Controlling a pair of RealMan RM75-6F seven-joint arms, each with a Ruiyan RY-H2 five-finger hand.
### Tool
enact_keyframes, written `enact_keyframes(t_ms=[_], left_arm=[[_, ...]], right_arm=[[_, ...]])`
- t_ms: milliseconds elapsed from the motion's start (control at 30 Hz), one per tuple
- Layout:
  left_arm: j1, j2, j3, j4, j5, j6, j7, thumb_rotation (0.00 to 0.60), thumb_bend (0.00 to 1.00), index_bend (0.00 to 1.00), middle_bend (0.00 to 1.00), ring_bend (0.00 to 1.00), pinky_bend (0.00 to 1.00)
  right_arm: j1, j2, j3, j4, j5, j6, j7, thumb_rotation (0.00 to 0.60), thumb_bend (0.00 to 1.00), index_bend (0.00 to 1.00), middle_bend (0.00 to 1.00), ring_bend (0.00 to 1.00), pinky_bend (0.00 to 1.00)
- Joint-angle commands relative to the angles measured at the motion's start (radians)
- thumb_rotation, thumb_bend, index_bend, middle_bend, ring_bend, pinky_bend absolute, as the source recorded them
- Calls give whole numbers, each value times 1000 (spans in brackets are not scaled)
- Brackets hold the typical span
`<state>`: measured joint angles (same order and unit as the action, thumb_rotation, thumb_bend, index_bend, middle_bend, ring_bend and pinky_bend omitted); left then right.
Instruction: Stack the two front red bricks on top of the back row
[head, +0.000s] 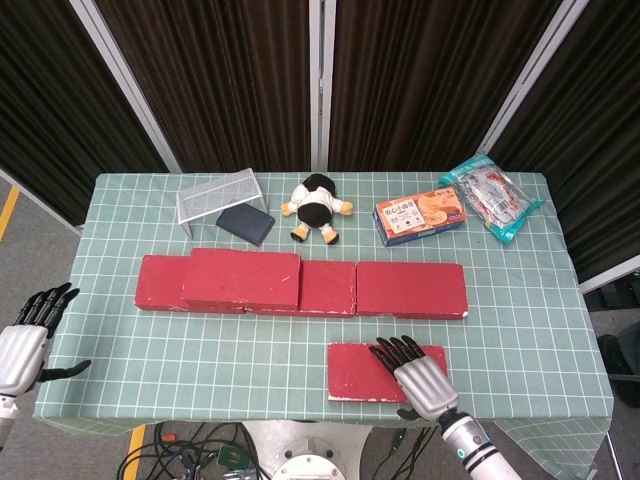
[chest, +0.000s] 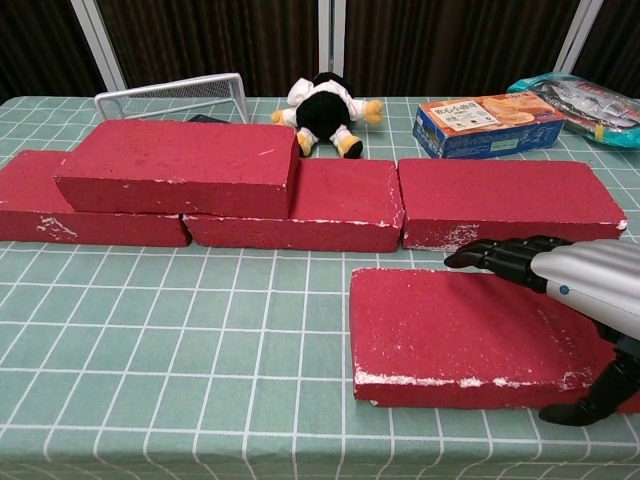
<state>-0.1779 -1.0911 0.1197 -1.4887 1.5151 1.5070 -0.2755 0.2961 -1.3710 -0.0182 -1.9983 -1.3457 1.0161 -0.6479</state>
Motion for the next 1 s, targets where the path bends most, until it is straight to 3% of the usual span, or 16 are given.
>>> enact_keyframes(t_ms=[33,400,767,1000], left_arm=[[6,-4,-7,9,6,-3,-7,600,0,47,0,0,0],[17,-6,-31,21,18,-26,-20,600,0,47,0,0,0],[30,-9,-43,24,19,-55,-37,600,0,47,0,0,0],[33,-8,-51,26,25,-63,-51,600,0,48,0,0,0]], right_arm=[[7,-25,12,17,22,19,3,600,0,0,0,0,0],[52,-45,37,53,137,-3,64,600,0,0,0,0,0],[91,-41,28,75,170,-23,113,600,0,0,1,0,0],[95,-52,22,85,153,11,127,600,4,0,114,13,2]])
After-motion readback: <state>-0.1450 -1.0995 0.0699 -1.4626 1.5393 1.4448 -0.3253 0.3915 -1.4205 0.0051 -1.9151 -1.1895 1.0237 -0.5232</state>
